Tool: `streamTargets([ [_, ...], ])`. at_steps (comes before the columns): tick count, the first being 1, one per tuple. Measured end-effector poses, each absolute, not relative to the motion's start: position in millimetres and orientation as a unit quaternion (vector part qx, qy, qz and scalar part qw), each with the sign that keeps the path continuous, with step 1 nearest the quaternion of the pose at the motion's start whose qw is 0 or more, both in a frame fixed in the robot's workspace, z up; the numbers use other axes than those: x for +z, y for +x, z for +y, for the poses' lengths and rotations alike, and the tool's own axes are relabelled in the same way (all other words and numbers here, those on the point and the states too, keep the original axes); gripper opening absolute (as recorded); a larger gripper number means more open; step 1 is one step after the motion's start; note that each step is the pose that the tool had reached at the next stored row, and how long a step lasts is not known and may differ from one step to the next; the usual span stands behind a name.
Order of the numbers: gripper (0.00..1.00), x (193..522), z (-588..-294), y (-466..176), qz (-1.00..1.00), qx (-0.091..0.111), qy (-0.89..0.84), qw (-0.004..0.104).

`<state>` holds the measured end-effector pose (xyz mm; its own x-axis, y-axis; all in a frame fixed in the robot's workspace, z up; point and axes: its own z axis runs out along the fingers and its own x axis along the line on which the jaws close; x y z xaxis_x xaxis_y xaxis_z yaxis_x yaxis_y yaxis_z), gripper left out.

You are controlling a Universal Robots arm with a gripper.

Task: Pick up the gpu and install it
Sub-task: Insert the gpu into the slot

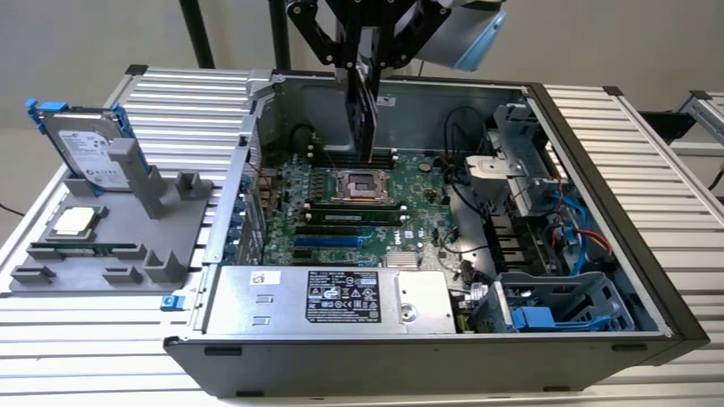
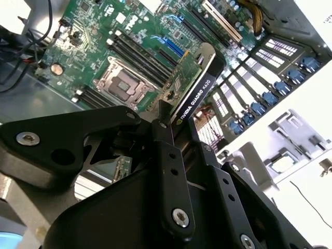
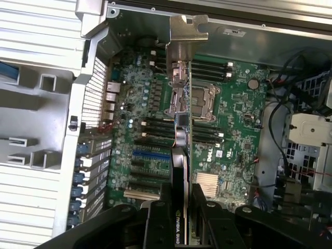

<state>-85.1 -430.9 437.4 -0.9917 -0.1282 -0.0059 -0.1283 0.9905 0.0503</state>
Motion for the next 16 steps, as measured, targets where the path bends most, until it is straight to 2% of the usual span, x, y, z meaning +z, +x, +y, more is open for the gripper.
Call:
streamTargets([
  [16, 0.00, 437.8, -430.9, -85.1, 0.995, 0.025, -0.094, 0.001],
])
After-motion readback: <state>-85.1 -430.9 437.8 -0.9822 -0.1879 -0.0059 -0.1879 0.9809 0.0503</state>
